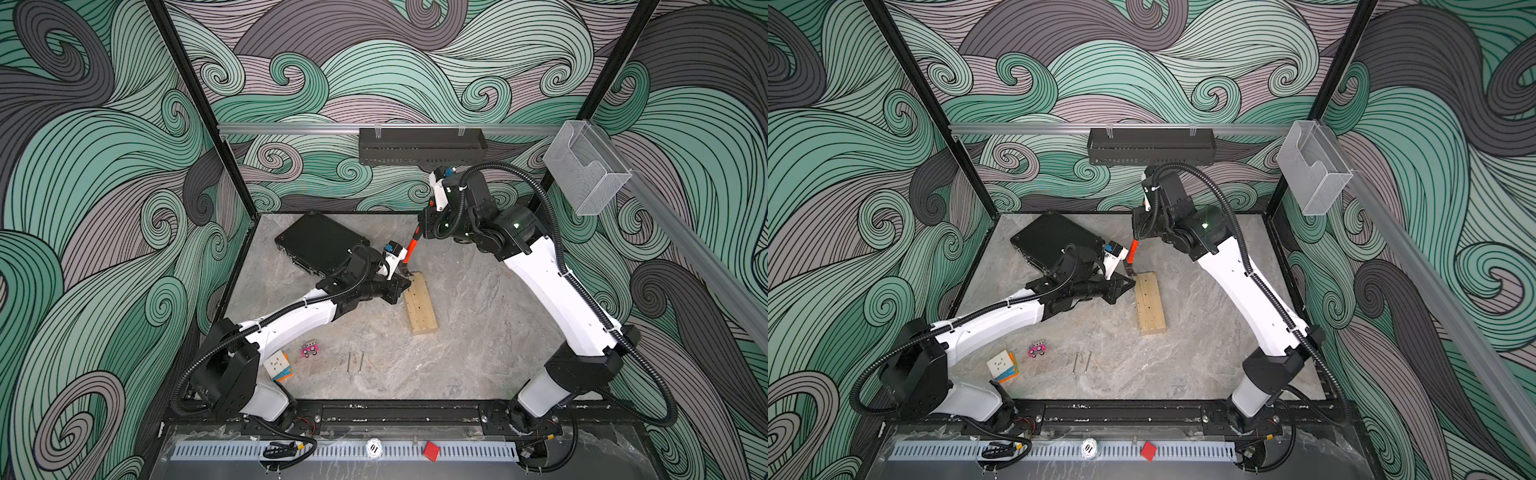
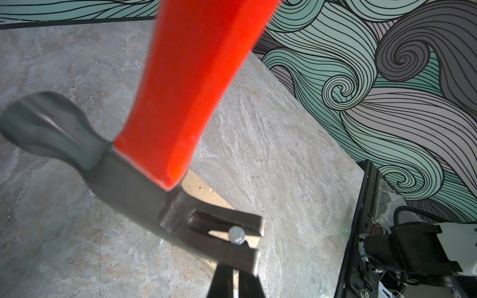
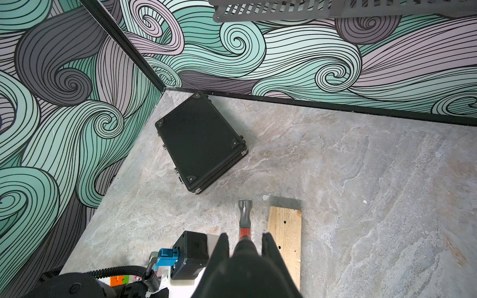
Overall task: Use a claw hammer to pull out a nail
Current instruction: Pick up the nail with the hammer, then place the nail at the center of the board.
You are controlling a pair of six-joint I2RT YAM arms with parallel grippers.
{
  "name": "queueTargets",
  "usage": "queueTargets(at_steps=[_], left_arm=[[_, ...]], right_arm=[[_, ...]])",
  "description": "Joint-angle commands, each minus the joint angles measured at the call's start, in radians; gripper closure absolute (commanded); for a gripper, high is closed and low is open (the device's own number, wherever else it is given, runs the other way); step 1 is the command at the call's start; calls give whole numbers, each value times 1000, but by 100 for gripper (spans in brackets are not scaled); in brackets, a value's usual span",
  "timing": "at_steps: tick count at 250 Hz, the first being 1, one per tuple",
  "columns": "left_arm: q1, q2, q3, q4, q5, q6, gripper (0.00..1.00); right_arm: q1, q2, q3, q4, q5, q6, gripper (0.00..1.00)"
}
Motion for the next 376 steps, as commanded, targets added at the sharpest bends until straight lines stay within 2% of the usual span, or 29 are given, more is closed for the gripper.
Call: queueTargets(at_steps=[1,81,176,223,302,376], left_arm=[[-4,0,40,-9,-11,-1,100],[-4,-26,65,-49,16,-22,100],[-3,-53,86,-78,61,-31,100],[-3,-50,97,-104,55,-29,100],[-4,-60,83,-308,-10,-41,100],[-6,-95,-44,-463,-3,-162,100]], right_arm=[[-5,-46,33,69,11,16,99],[-9,-36,8,79,38,12,99],[-11,-49,-138,245,66,43,100],[-11,-45,-146,250,112,31,100],[-18,-64,-176,251,199,-4,100],[-39,-124,-252,277,226,-18,100]])
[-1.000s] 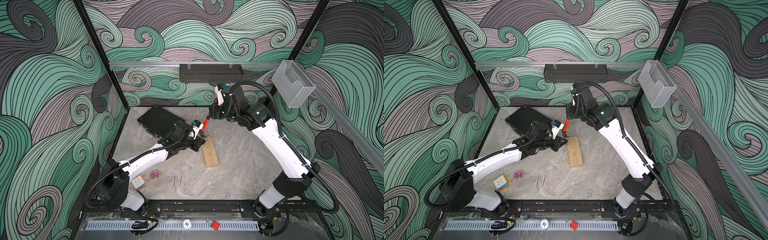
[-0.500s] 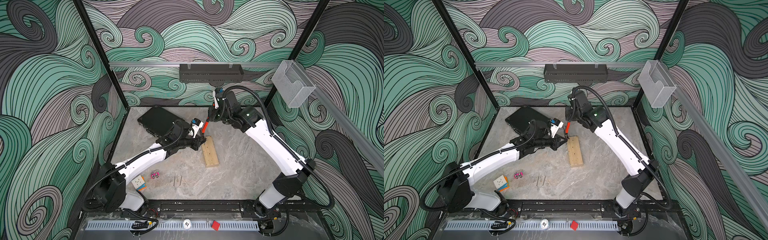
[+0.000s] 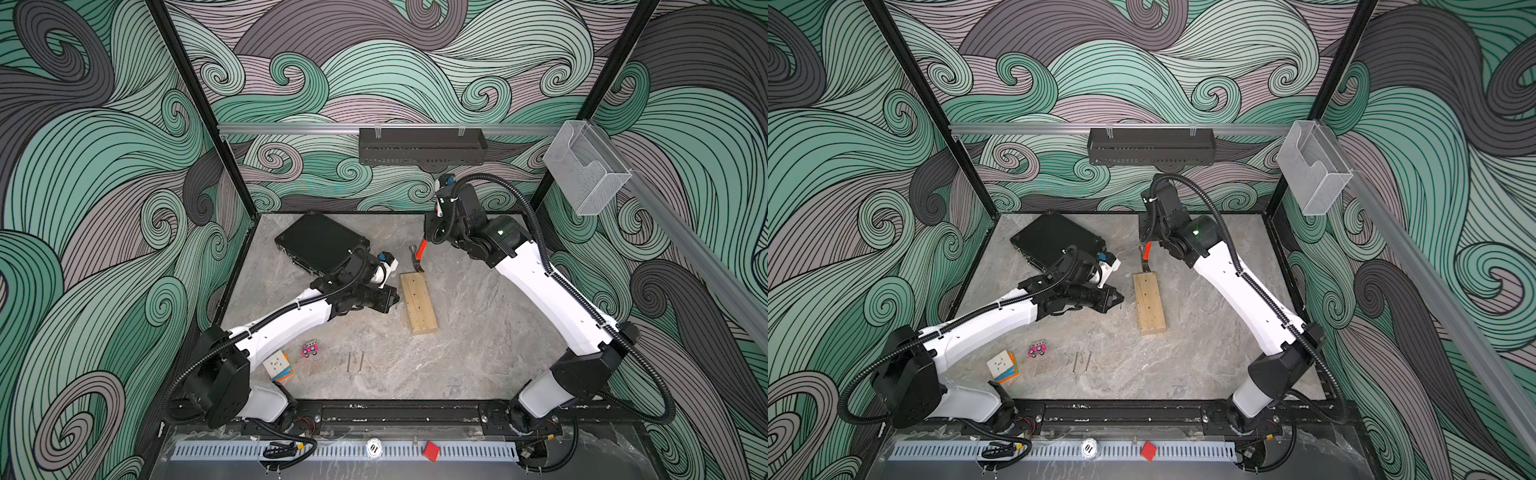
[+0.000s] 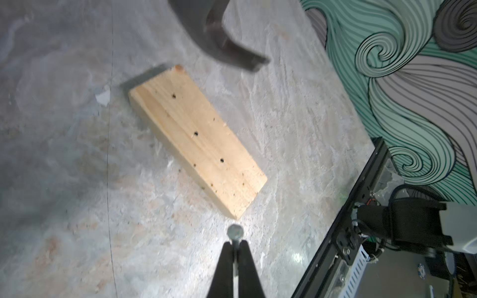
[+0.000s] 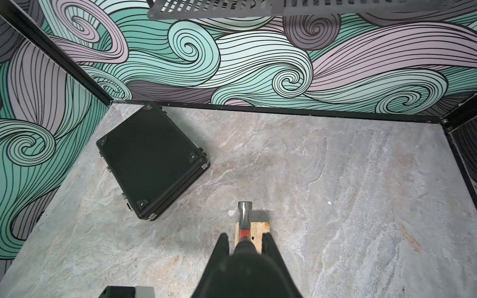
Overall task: Use a claw hammer to pull out a nail
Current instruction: Place the nail at the center of the board.
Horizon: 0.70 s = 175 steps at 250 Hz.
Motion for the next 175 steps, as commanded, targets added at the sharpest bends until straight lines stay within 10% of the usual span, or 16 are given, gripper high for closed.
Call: queueTargets(at_steps=[1,175], left_arm=[[-5,-42,-49,-124,-11,-69,100],[-97,-70,-263,-199,-80,-262,100]], right_arm=[[-11,-72,-11,99,42,-8,100],[-31,-123,-109,147,-9,15,99]])
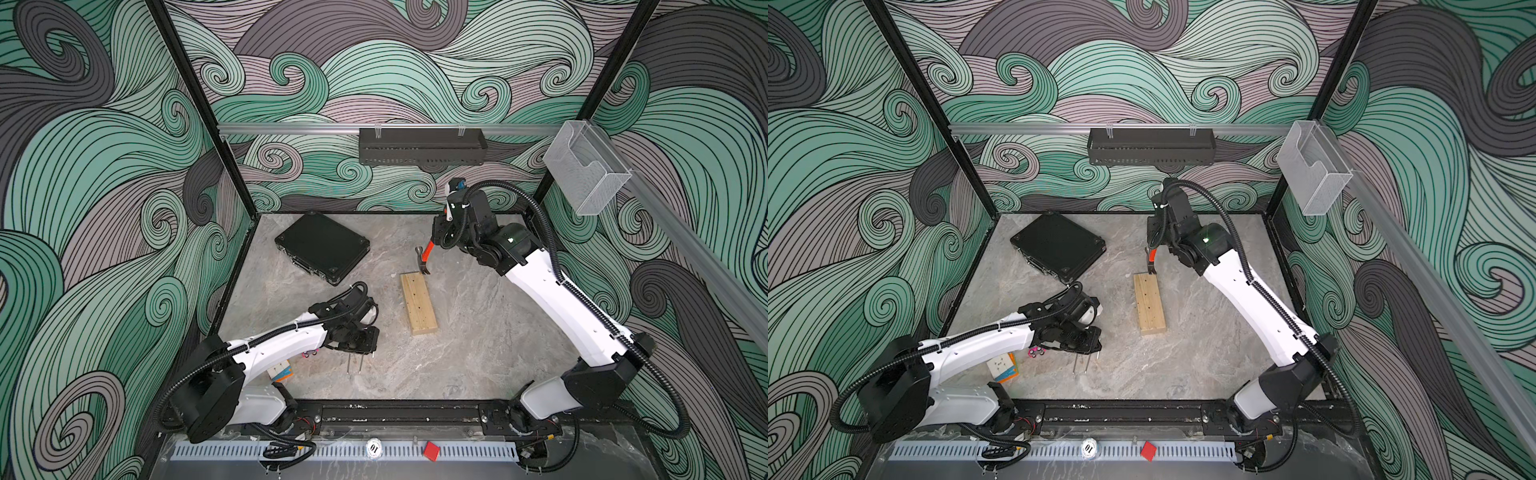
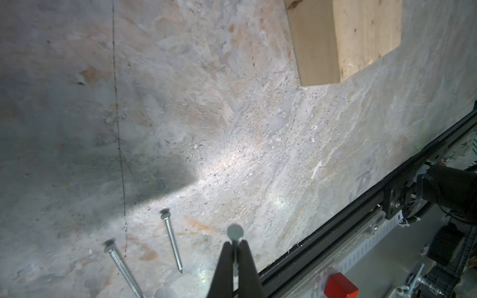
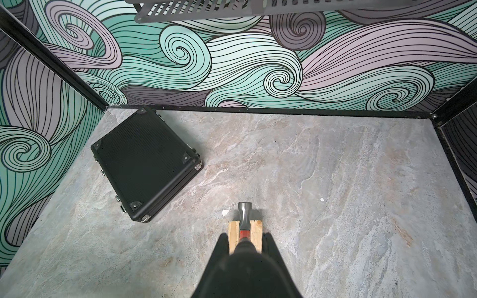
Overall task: Use a claw hammer to pull out a nail
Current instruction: Place the nail at the center of the board.
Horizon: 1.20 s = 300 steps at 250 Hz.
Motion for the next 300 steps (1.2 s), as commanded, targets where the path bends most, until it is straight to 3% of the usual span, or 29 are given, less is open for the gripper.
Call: queueTargets(at_steps=[1,300], left_arm=[[-16,13,-4,-28,-39,-32,100],[-26,203,-17,8,-22,-65,100]], right_arm=[[-4,-49,0,93,0,14,99],[-4,-79,-38,88,-18,46,100]])
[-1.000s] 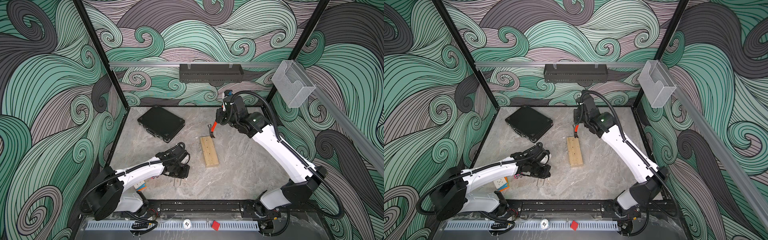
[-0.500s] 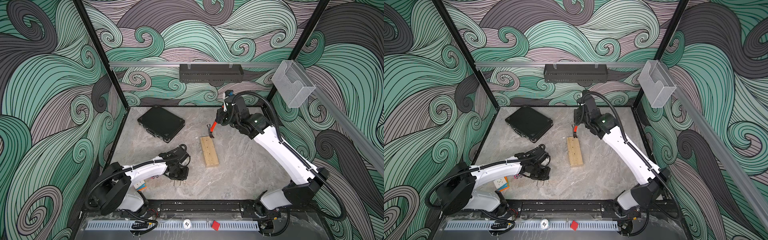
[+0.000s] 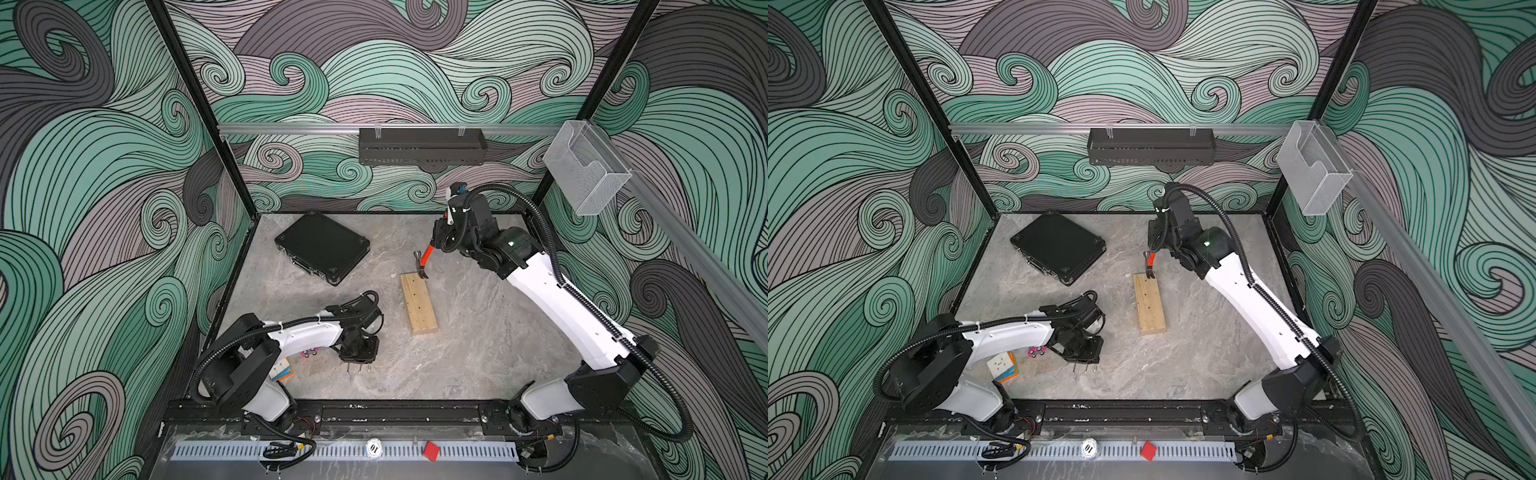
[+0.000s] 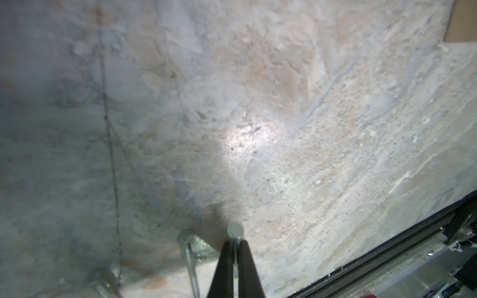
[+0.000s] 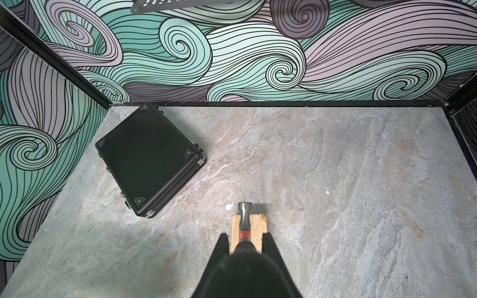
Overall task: Use a claw hammer to pull out a nail
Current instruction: Place the nail at the center of the board.
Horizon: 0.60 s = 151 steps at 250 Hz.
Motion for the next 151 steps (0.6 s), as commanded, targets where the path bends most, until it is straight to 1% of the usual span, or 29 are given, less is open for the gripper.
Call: queueTargets(at_steps=[1,43,105,151], left_arm=[[-4,20,8,-15,-6,-4,100],[-5,24,17,-32,-13,-8,99],[-4,31,33,-56,-19,-5,91],[-4,35,38,-62,-19,-5,88]], right_arm=[[-2,-50,13,70,8,15,100],[-1,-49,14,71,10,13,100],[-1,-47,15,73,13,5,100],[-2,-50,12,72,19,1,100]])
